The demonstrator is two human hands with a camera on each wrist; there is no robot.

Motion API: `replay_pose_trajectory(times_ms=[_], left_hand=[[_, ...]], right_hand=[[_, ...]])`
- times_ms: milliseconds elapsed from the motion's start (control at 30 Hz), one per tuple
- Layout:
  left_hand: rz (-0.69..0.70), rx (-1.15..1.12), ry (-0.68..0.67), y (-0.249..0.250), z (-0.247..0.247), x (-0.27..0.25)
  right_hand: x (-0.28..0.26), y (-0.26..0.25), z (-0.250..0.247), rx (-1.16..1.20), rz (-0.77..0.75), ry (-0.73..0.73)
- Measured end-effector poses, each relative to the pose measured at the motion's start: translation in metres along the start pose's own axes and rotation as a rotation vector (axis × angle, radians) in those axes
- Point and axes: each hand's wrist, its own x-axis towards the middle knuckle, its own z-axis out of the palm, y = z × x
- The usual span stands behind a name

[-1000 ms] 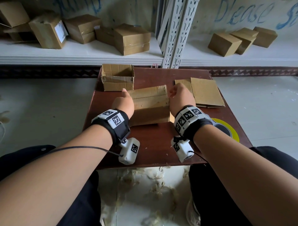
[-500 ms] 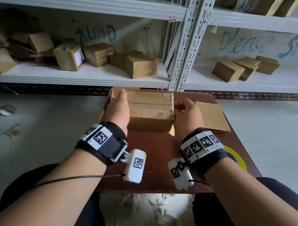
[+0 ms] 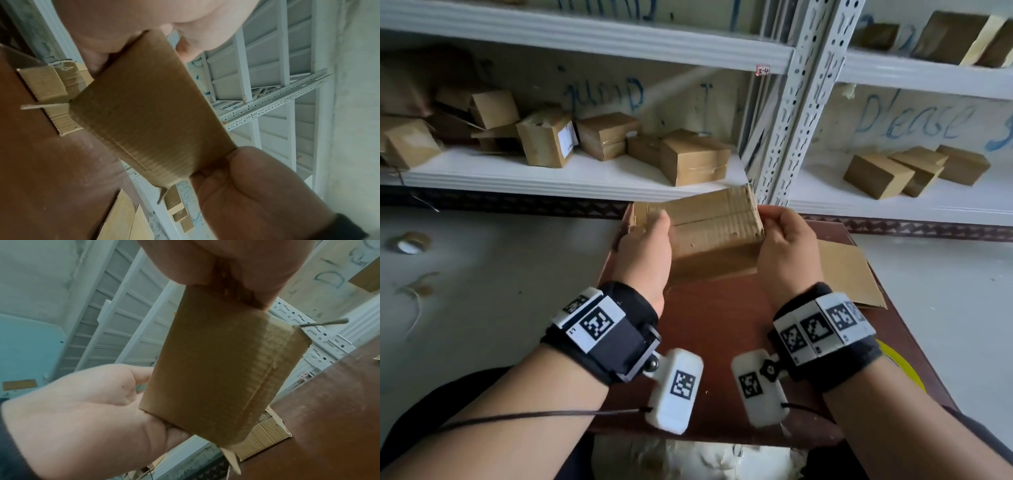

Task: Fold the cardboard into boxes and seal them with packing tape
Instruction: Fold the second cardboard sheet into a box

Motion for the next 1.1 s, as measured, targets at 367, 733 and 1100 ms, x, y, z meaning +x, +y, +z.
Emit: replay_pose_trajectory(times_ms=[367,733,1100], left_hand=[[0.026,0.05,-0.012,-0.001,-0.005,0.006],[0.092,0.018,-0.08,0.003,-0.003,-0.005],[0.208,0.063,-0.021,-0.004,-0.002,-0.005]], right_hand=[[0.002,0.007,0.011,-0.078,0.022,-0.073],[-0.002,-0.003,0.009,-0.056,0.023,-0.091],[0.001,0.013,0.022,-0.05,0.05,-0.222]])
